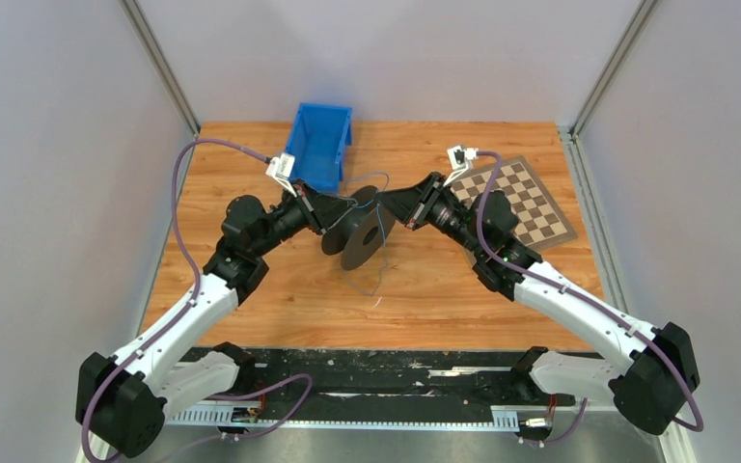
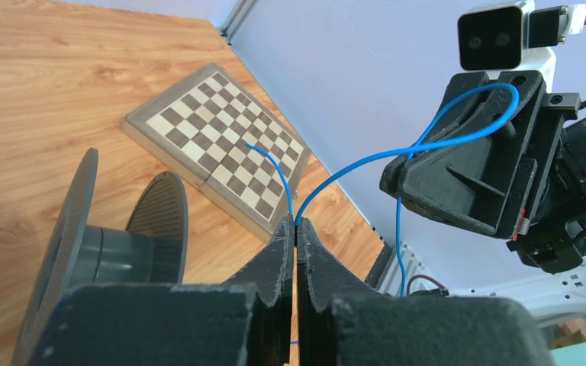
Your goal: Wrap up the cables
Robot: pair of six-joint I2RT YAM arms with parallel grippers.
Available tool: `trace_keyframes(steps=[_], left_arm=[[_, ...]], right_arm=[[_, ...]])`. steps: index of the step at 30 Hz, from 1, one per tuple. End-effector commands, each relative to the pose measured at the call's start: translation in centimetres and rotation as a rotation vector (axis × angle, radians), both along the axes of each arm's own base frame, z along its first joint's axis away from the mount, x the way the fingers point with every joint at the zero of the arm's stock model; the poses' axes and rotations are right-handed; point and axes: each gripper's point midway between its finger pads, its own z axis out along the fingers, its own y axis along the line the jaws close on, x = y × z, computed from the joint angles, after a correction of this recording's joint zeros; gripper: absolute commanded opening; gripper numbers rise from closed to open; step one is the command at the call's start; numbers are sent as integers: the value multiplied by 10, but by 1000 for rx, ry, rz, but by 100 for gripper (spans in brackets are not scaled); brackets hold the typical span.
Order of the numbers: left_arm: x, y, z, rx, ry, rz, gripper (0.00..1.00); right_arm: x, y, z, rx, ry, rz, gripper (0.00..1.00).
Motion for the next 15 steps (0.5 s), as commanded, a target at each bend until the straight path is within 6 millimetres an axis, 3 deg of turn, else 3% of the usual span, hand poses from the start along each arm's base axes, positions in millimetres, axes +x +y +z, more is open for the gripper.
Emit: trace_keyframes(steps=[1,4,8,15], left_arm=[[0,2,10,-23,-32,11,0],[1,9,7,25,-28,50,0],[-6,17,5,123,19,48,0],[-14,24,19,148,22,47,0]], right_arm=[[-4,-7,18,51,-44,-19,0],[9,-24,4,-17,-56,-103,0],[31,-50,-42,-136,-16,-187,0],[26,-56,-117,-263,88,-178,0]])
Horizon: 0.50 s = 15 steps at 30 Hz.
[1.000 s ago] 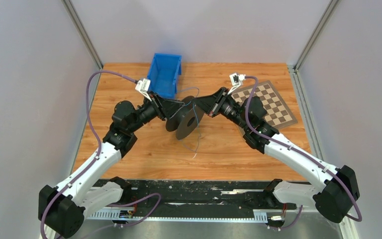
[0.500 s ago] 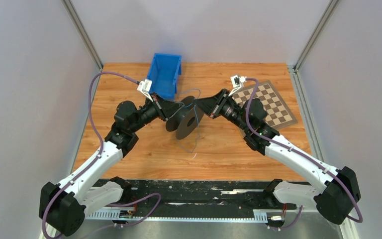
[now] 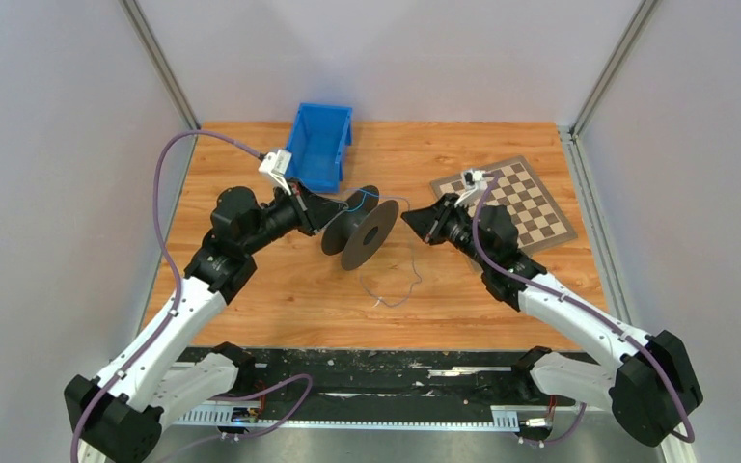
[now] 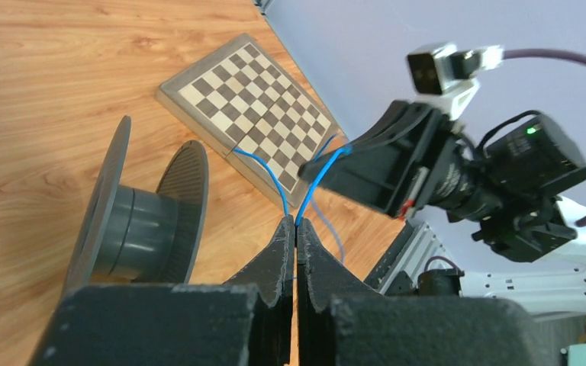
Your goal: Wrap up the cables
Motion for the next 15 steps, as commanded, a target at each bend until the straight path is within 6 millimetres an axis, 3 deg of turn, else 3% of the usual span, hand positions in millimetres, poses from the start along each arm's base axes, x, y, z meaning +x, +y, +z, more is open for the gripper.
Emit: trace_keyframes(steps=[1,10,15], left_arm=[[-6,11,17,56,-37,14,0],[-1,13,26,0,-18,-9,0],[-1,12,19,62,-4,-34,0]], right_arm=[[-5,-7,-38,-82,39,-12,0],[-7,-14,-58,-147,53,-25,0],[-12,-10,-46,-151,15,19,3]])
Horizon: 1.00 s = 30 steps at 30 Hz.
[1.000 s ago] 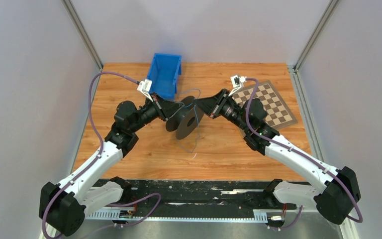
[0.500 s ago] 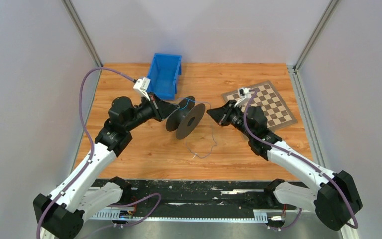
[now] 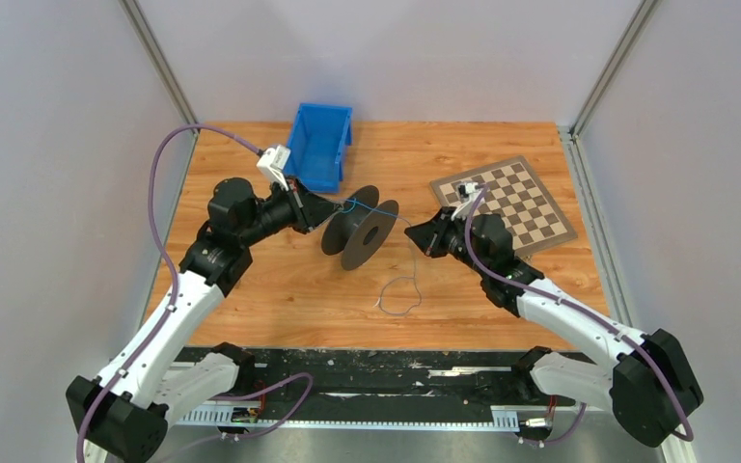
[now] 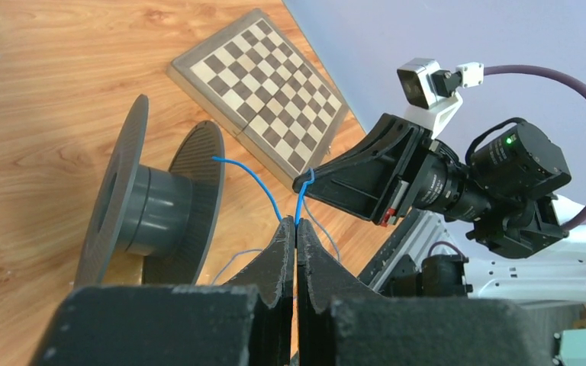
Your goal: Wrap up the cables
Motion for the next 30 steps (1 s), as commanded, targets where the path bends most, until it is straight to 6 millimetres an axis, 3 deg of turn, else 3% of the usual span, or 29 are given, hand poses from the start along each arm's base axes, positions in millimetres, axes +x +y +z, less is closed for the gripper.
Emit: trace_keyframes(steps=[1,5,11,14,19,24,30], left_arm=[[-2,-1,16,29,-38,-36,0],[-6,2,9,89,-19,-55,0],[-11,4,-2,197,50,-102,0],[-14,6,-3,229,69,-112,0],[-21,8,-1,268,84,-145,0],[-27,5,-5,271,136,-188,0],[-24,4,-17,306,187,-202,0]], right_arm=[[-3,-1,24,-19,-89,31,11],[-8,-9,59,-53,-248,47,34],[-37,1,130,-52,-515,217,49],[-45,14,151,-62,-639,325,56],[-39,43,155,-110,-765,468,61],[-31,68,136,-169,-813,622,70],[-23,88,122,-161,-796,684,66]])
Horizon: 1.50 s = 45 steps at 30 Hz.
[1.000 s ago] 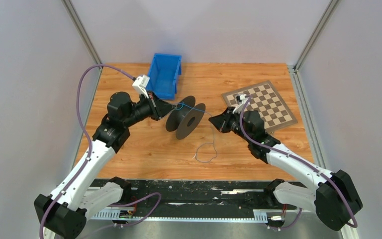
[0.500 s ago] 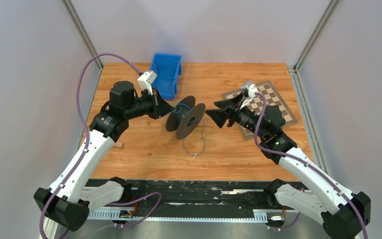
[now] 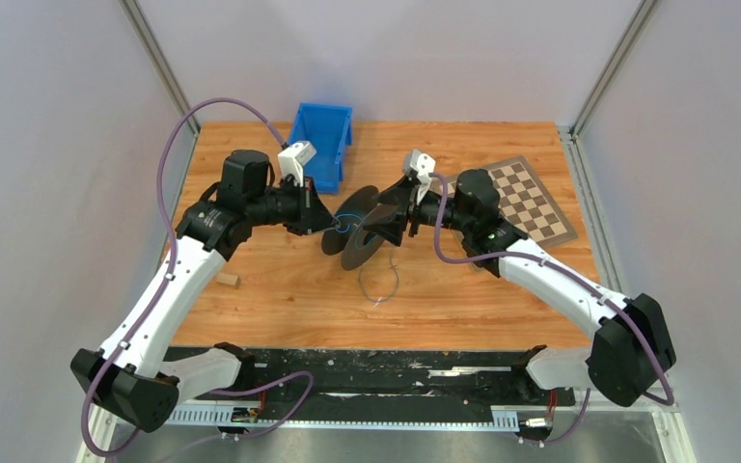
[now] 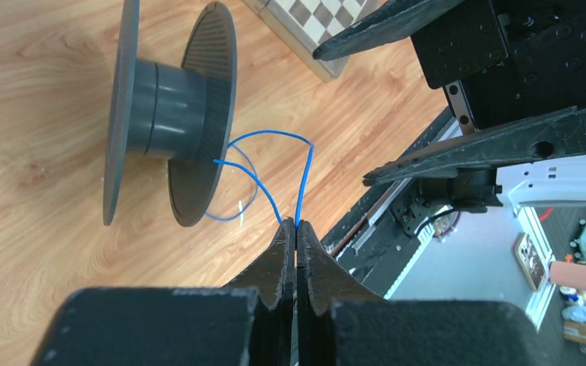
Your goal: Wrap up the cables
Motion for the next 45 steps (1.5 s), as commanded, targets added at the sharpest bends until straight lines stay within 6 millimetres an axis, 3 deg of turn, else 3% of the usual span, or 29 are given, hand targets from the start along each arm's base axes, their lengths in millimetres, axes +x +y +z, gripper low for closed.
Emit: trace_keyframes(steps=[1,5,11,18,20,23,25,26,30,33,39,45], left_arm=[[-2,1,4,14,0,-34,0],[1,-1,-1,20,17,-37,0],[9,-2,-9,53,42,-36,0],[14,-4,-13,65,51,-47,0],[15,-4,-14,72,50,-47,0],[20,0,-18,98,46,-24,0],[30,8,-21,139,23,32,11],[36,14,-23,167,4,72,24],[57,24,-7,177,-151,156,56],[60,29,0,155,-220,201,67],[61,36,-18,167,-248,235,69],[55,56,-30,220,-212,324,68]], right_arm=[[-5,16,24,36,-120,84,64],[11,24,13,17,-88,52,61],[19,31,5,11,-68,58,54],[25,35,-10,-22,-53,60,53],[27,36,-13,-25,-50,57,39],[34,37,-13,-18,-58,24,8],[44,37,-10,5,-64,-19,0],[47,38,-8,22,-64,-28,0],[54,47,-10,72,6,-36,0],[61,48,-11,92,32,-67,0],[68,42,-21,38,69,-121,0],[13,32,-23,-24,-29,25,26]])
